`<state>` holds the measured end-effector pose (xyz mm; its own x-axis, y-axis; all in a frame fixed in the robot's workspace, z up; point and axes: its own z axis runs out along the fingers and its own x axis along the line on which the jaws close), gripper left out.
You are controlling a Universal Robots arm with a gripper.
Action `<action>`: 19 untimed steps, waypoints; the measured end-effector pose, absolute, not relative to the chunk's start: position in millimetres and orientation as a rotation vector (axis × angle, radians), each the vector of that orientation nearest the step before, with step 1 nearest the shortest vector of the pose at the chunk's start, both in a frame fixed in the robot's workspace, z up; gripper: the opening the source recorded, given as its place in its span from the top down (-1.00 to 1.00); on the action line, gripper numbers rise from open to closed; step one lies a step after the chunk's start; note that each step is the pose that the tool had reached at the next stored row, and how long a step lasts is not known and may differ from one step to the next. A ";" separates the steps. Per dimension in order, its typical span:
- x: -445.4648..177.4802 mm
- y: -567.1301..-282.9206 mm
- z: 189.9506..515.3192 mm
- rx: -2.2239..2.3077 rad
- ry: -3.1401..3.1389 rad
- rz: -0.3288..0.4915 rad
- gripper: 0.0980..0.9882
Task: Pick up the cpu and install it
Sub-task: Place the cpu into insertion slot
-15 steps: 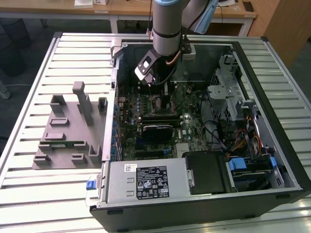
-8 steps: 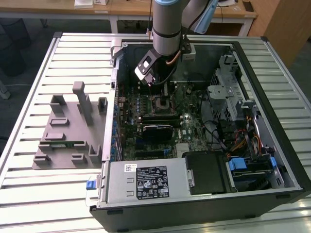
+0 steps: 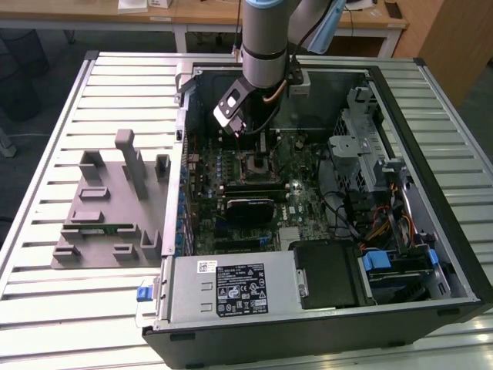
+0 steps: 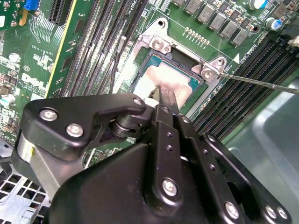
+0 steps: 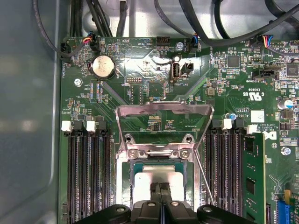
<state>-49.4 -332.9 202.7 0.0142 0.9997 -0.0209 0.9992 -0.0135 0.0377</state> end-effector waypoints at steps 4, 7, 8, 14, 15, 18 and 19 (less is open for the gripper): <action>-49.4 -332.9 199.9 2.207 2.177 0.018 0.98; -49.5 -332.9 199.0 2.207 2.177 0.018 0.98; -49.6 -333.0 198.7 2.207 2.177 0.018 0.98; -49.5 -332.9 197.6 2.208 2.177 0.019 0.98; -49.5 -332.9 197.6 2.208 2.177 0.019 0.98; -49.3 -332.6 198.9 2.208 2.177 0.022 0.98; -49.3 -332.6 200.5 2.208 2.177 0.021 0.98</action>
